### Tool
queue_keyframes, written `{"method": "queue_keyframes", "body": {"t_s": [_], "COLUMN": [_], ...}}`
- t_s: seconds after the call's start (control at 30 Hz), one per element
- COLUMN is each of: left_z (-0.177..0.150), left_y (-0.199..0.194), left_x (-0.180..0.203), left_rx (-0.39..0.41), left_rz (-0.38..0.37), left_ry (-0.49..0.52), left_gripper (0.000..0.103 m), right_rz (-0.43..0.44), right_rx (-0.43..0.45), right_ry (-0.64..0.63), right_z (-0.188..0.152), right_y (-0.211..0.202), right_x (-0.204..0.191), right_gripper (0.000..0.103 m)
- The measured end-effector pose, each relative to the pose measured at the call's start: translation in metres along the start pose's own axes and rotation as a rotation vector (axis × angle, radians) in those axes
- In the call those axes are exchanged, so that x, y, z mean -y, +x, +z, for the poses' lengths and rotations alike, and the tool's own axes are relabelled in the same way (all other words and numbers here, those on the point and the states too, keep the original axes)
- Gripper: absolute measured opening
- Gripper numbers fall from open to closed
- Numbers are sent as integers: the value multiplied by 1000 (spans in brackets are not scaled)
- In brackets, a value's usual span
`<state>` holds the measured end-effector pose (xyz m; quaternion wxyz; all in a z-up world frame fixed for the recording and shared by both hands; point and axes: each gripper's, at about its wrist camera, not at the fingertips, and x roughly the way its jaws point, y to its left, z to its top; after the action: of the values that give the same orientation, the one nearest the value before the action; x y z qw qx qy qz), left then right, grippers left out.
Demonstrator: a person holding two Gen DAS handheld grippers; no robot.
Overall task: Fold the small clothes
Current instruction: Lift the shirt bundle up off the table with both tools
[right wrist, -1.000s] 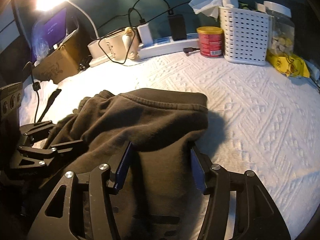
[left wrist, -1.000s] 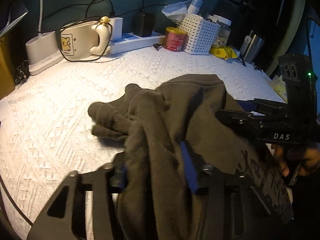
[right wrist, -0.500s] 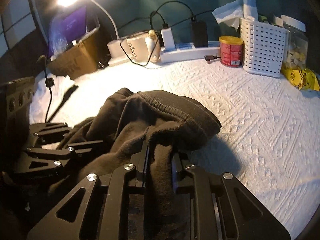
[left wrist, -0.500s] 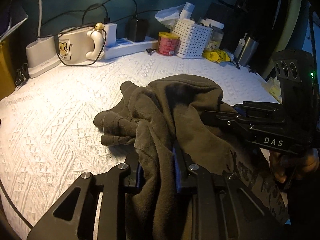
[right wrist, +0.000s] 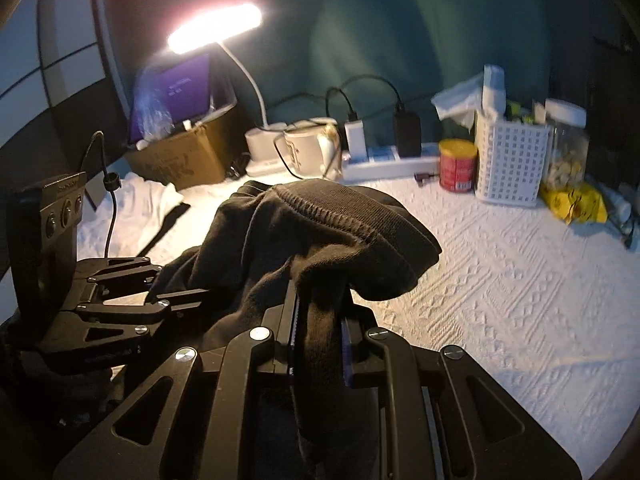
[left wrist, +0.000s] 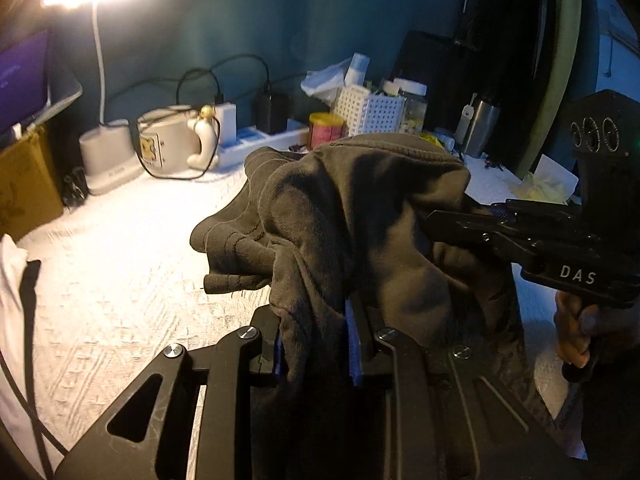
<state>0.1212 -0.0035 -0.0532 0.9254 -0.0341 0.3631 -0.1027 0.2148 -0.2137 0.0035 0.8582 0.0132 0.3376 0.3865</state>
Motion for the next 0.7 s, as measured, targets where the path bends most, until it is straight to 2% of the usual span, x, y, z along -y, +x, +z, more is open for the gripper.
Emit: {"method": "queue_keyframes", "body": {"t_s": [0.17, 0.37, 0.7], "left_z": [1, 2, -2], "left_y": [-20, -41, -80], "left_x": [2, 8, 15], "left_rx": [46, 89, 179], "left_rz": [6, 62, 78], "left_ry": [-7, -12, -27], "left_gripper": [22, 22, 22], "right_rz": [-3, -3, -15], "right_rx": [38, 79, 153], "right_ry": [-20, -45, -94], "right_z": [2, 3, 8], "right_y": [-19, -42, -81], "right_x": [-10, -24, -55], "right_gripper": [17, 17, 17]}}
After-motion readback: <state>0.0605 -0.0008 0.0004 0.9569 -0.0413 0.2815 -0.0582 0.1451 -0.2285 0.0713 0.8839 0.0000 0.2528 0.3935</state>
